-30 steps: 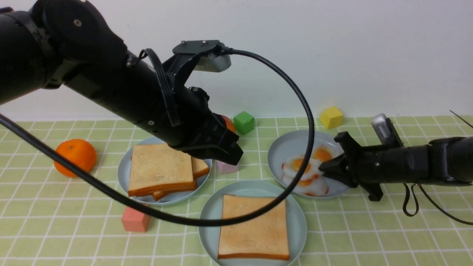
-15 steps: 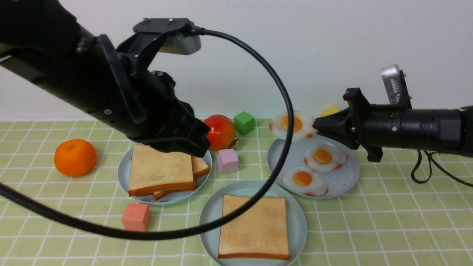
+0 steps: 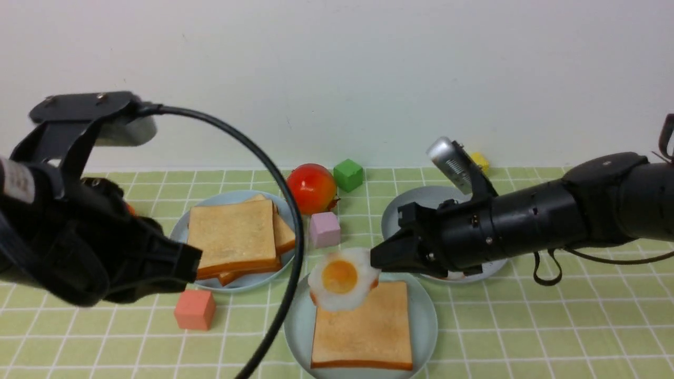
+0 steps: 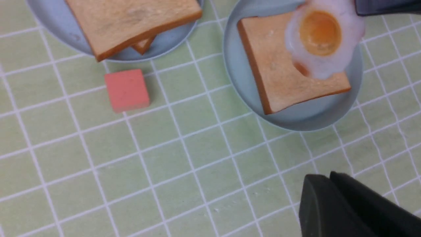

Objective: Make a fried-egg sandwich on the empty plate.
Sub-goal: Use the right arm to place the fried egg on the slice of bread in the middle, then use the left arm to grab a slice of bread

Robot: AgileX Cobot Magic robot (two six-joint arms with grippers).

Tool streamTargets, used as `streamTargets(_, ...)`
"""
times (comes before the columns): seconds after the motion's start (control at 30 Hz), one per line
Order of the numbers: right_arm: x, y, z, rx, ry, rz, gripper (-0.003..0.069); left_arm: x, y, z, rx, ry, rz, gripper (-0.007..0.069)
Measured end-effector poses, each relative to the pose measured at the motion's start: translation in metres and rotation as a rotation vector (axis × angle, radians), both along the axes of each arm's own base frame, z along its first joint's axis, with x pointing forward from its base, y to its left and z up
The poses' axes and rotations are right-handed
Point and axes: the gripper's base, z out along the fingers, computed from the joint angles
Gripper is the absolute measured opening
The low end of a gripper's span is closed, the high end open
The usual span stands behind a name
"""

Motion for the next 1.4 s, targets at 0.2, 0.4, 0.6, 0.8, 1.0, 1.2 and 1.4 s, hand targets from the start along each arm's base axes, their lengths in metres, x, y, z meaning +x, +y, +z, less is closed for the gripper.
streamTargets(0.2,0.006,-0.001,-0.029,-0.064,0.049,-0.012,0.0077,-0.001,0.003,-0.008,0.013,0.009,0.035,0.0046)
streamTargets(0.4,0.010,-0.005,-0.040,-0.135,0.034,-0.031,0.0192,0.001,0.003,-0.006,-0.003,-0.017,0.040,0.0054)
streamTargets(0.6,0.010,-0.018,-0.007,-0.135,-0.036,0.053,0.0388,0.003,0.002,-0.004,-0.018,-0.043,0.045,0.0059)
streamTargets(0.8,0.001,-0.038,0.090,-0.228,-0.172,0.162,0.0492,0.014,-0.002,-0.003,-0.098,-0.077,0.123,0.0060)
streamTargets(1.0,-0.049,-0.008,0.166,-0.326,-0.392,0.298,0.0491,0.053,0.003,-0.027,-0.161,0.014,0.249,0.0060)
streamTargets(1.2,-0.109,0.025,0.186,-0.486,-0.562,0.531,0.0469,0.098,0.045,-0.056,-0.326,0.210,0.396,0.0061)
streamTargets(1.4,-0.140,0.027,0.204,-0.591,-0.683,0.531,0.0418,0.127,0.083,-0.084,-0.443,0.258,0.499,0.0108)
